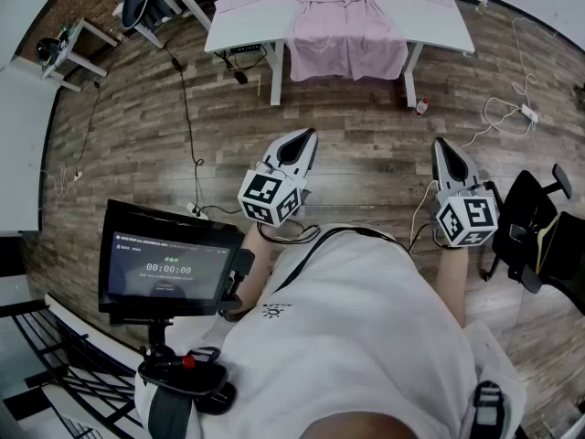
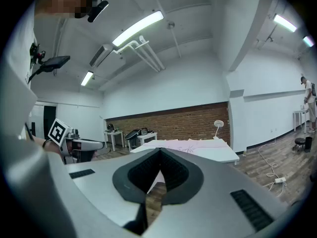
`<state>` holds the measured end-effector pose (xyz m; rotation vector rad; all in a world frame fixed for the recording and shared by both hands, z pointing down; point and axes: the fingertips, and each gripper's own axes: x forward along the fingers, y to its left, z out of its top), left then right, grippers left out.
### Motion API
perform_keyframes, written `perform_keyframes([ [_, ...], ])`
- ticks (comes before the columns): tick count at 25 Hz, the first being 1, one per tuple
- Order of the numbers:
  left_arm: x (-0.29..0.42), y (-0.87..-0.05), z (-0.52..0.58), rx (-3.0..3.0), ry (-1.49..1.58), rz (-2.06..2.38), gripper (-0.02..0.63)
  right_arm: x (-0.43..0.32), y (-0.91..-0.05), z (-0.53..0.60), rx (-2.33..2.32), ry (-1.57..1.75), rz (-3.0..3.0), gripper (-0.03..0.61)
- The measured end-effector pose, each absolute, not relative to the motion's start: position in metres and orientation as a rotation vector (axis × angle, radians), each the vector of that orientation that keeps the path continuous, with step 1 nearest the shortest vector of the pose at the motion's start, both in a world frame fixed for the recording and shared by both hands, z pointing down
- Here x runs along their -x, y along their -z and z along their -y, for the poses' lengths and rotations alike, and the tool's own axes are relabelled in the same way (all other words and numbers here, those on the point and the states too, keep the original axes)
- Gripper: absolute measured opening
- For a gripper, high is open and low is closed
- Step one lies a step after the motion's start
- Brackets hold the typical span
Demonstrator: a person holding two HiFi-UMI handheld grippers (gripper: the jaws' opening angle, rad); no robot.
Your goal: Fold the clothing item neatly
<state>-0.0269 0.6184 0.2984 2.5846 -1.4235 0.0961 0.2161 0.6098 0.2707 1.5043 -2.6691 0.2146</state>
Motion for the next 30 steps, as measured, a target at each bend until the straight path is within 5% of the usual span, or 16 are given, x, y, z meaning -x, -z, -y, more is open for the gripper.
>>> perform_keyframes([
  [30, -0.01, -0.303, -0.656, -2.589, -0.157, 1.411, 0.003, -0.251, -0.272, -0.64, -1.497, -0.279, 2.753, 0.002],
])
